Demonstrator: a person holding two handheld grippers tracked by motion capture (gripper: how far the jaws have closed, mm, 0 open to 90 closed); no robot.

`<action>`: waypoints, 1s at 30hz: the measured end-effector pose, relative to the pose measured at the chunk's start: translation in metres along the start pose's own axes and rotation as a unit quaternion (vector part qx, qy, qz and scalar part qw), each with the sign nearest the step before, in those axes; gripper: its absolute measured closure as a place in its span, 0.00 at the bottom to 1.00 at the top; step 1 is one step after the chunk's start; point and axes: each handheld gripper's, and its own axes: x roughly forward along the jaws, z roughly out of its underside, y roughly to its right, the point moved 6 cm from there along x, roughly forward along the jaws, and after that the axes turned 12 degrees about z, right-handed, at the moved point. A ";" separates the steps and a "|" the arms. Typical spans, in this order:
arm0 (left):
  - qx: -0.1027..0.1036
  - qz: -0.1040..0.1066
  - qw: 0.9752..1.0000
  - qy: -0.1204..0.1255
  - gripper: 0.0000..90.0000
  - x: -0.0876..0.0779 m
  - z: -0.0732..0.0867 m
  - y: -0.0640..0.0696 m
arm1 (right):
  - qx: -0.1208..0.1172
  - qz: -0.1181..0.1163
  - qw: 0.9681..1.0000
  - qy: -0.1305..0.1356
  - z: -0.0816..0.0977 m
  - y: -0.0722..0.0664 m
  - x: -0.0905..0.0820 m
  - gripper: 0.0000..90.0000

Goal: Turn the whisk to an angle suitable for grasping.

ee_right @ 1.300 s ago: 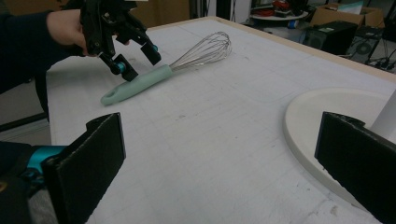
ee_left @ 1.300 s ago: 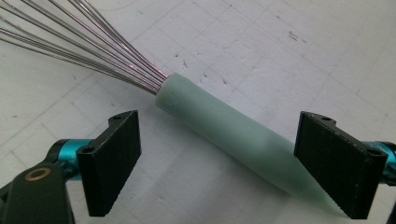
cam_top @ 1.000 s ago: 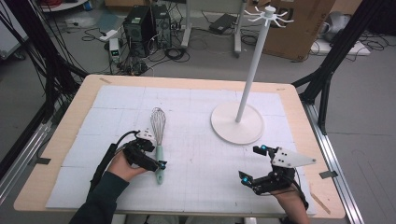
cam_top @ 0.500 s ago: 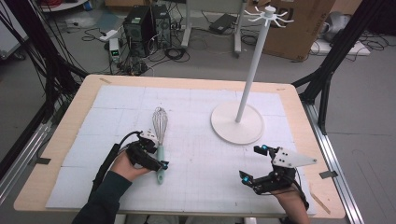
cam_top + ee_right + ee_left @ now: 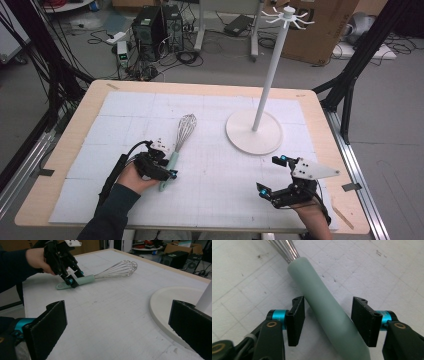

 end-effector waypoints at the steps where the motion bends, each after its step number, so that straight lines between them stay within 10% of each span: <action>1: -0.001 -0.002 1.000 0.000 0.55 0.000 0.000 0.000 | 0.000 0.000 1.000 0.000 0.000 0.000 0.000 0.01; 7: 0.002 0.002 1.000 -0.004 0.73 -0.004 0.003 -0.002 | 0.001 0.002 1.000 0.001 0.000 0.001 -0.001 0.01; 19: 0.035 0.031 0.999 -0.002 0.74 -0.005 0.002 0.008 | 0.002 0.003 1.000 0.001 0.000 0.002 -0.002 0.01; 30: 0.076 0.090 0.993 0.005 0.74 -0.003 0.002 0.024 | 0.001 0.006 1.000 0.004 0.000 0.003 -0.002 0.01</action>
